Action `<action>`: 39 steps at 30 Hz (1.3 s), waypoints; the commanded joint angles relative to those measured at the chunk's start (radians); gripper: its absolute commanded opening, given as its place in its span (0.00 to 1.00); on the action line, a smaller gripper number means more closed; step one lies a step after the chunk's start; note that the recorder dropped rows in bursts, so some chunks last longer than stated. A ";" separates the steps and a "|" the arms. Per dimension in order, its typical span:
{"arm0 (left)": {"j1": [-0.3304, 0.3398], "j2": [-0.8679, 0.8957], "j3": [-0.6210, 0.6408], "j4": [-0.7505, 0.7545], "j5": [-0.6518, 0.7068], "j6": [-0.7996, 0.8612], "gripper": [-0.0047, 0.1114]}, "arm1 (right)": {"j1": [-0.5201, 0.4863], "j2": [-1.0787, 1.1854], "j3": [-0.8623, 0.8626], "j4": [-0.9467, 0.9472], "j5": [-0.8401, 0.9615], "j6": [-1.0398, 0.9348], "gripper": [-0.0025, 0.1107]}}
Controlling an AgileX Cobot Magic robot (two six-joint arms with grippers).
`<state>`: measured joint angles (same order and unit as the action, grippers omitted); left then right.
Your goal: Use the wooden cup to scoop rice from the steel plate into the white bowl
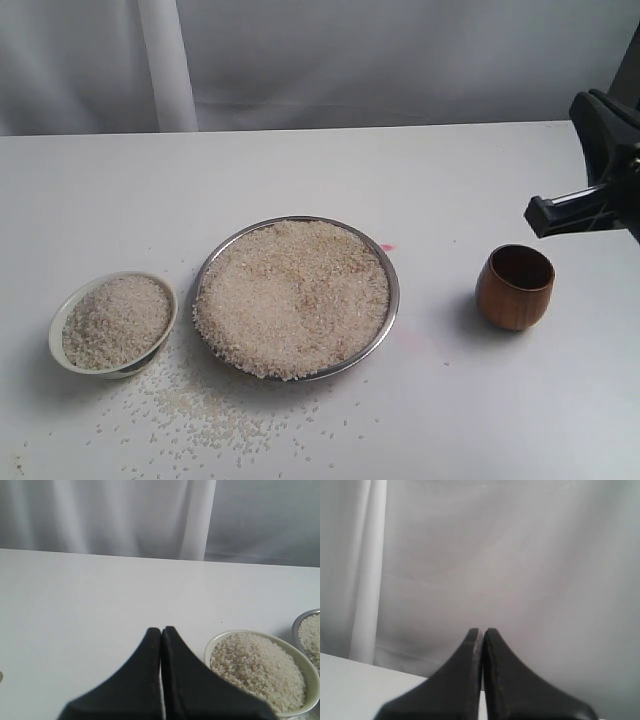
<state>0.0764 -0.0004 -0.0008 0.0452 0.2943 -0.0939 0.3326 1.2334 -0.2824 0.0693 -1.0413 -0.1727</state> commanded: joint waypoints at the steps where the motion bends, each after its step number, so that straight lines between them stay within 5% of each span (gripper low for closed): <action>1: -0.006 0.000 0.001 -0.001 -0.010 -0.002 0.04 | -0.005 -0.007 0.006 0.005 -0.002 0.001 0.02; 7: -0.006 0.000 0.001 -0.001 -0.010 -0.002 0.04 | -0.005 -0.007 0.006 0.005 0.005 0.001 0.02; 13: -0.006 0.000 0.001 -0.001 -0.010 -0.002 0.04 | -0.005 -0.260 0.006 0.011 0.594 -0.041 0.02; 21: -0.006 0.000 0.001 -0.001 -0.010 -0.002 0.04 | -0.025 -0.592 0.006 0.009 0.788 -0.189 0.02; 24: -0.006 0.000 0.001 -0.001 -0.010 -0.002 0.04 | -0.093 -0.768 0.006 -0.009 0.990 -0.191 0.02; 33: -0.006 0.000 0.001 -0.001 -0.010 -0.002 0.04 | -0.124 -1.050 0.269 -0.016 0.844 -0.149 0.02; 39: -0.006 0.000 0.001 -0.001 -0.010 -0.002 0.04 | -0.124 -1.173 0.282 0.002 0.933 -0.149 0.02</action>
<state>0.0764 -0.0004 -0.0008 0.0452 0.2943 -0.0939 0.2161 0.0939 -0.0040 0.0667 -0.1473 -0.3267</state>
